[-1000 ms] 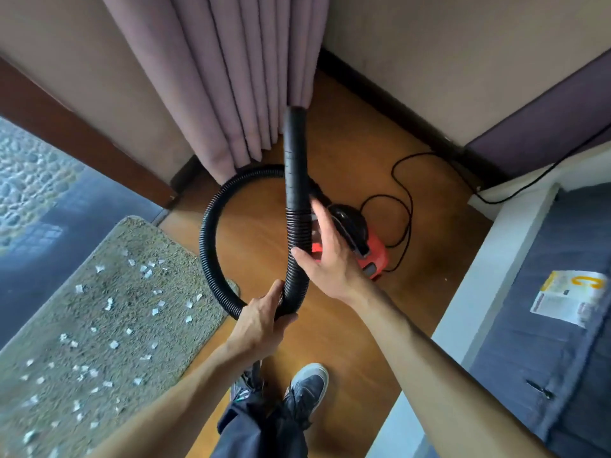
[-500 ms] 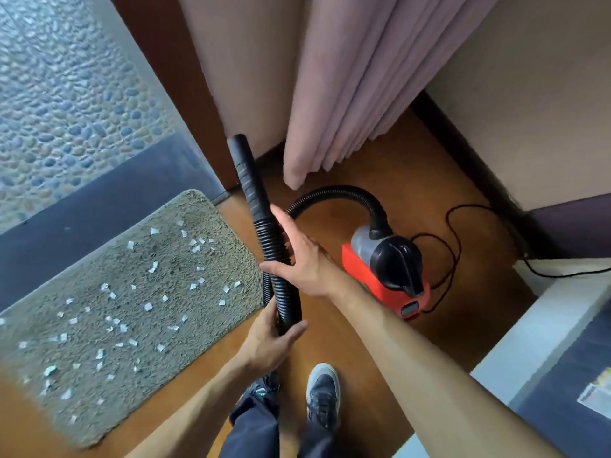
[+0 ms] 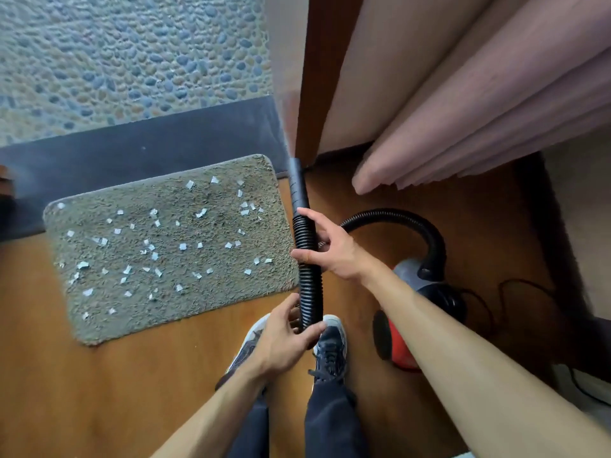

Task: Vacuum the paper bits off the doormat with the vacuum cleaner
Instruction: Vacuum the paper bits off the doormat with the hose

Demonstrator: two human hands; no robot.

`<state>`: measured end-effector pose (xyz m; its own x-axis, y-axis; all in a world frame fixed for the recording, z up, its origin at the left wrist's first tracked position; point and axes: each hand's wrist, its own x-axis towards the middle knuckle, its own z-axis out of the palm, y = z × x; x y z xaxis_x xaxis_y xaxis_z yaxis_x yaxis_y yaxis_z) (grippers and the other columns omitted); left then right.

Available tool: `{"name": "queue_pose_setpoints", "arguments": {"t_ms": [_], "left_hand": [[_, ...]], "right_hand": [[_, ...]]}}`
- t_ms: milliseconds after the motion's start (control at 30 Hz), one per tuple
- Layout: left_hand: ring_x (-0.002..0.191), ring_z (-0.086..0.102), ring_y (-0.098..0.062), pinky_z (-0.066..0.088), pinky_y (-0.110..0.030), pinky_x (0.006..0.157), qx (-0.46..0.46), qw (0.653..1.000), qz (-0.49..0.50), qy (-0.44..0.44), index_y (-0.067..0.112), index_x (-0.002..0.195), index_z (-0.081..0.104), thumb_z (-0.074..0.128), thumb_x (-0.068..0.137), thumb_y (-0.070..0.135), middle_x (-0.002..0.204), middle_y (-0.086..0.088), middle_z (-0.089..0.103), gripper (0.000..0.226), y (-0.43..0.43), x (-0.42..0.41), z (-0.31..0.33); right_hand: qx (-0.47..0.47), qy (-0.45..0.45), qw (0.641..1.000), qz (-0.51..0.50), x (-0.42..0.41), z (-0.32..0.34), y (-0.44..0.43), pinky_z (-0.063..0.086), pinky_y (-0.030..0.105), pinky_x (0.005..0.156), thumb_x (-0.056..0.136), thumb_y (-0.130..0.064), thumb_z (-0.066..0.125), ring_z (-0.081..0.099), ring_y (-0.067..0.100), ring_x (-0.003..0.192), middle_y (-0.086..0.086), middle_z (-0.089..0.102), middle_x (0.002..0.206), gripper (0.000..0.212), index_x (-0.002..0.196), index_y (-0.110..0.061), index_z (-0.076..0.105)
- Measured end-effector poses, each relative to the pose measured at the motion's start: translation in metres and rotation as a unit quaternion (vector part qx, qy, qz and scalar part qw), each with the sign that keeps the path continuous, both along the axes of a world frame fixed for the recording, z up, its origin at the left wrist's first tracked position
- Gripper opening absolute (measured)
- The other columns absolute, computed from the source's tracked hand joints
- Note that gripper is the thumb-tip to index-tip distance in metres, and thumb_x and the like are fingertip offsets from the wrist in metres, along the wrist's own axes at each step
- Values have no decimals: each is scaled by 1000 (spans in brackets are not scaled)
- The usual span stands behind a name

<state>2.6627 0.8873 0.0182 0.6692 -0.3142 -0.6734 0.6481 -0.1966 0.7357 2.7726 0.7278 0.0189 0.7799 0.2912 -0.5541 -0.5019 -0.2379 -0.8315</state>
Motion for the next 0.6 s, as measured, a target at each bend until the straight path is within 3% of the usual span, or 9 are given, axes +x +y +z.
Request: {"name": "queue_pose_setpoints", "arguments": {"t_ms": [67, 133, 200, 300, 500, 600], "left_hand": [[98, 70, -26, 59, -39, 87, 4, 999, 38, 13, 27, 123, 53, 77, 75, 26, 102, -9, 73, 53, -9, -12, -1], [95, 71, -29, 59, -38, 87, -7, 996, 86, 29, 30, 136, 41, 77, 76, 22, 100, -11, 74, 71, -20, -22, -2], [96, 72, -29, 57, -36, 90, -27, 991, 127, 31, 41, 149, 21, 77, 80, 13, 101, -12, 74, 93, -29, -31, -4], [91, 72, -26, 57, -40, 91, -35, 986, 162, 12, 58, 149, 4, 74, 84, 6, 98, -10, 75, 108, -35, -40, -6], [88, 71, -36, 58, -50, 86, 2, 986, 167, -3, 64, 144, 20, 76, 84, 14, 104, -9, 73, 97, -40, -49, -10], [87, 72, -35, 59, -48, 86, 9, 984, 178, -1, 64, 143, 24, 76, 84, 10, 102, -8, 73, 95, -40, -50, -14]], "right_hand": [[21, 27, 999, 28, 0, -6, -1, 53, 20, 70, 81, -19, 78, 62, 3, 82, -6, 65, 102, 72, 139, -39, 41], [25, 54, 997, 49, -2, -14, -2, 52, 19, 61, 84, -19, 75, 62, 4, 75, -1, 66, 99, 69, 141, -37, 41], [34, 91, 994, 55, -2, -20, -3, 52, 22, 54, 90, -16, 67, 63, 4, 73, 3, 65, 98, 60, 140, -35, 41], [36, 126, 989, 64, -1, -28, -5, 52, 22, 52, 98, -16, 56, 64, 2, 68, 2, 64, 92, 46, 138, -33, 43], [21, 164, 980, 107, -5, -51, -1, 51, 25, 53, 99, -21, 54, 62, 3, 59, 3, 62, 89, 43, 138, -34, 45], [17, 178, 977, 119, -5, -58, 4, 52, 24, 54, 99, -21, 54, 62, 4, 58, 5, 62, 90, 43, 139, -32, 45]]}}
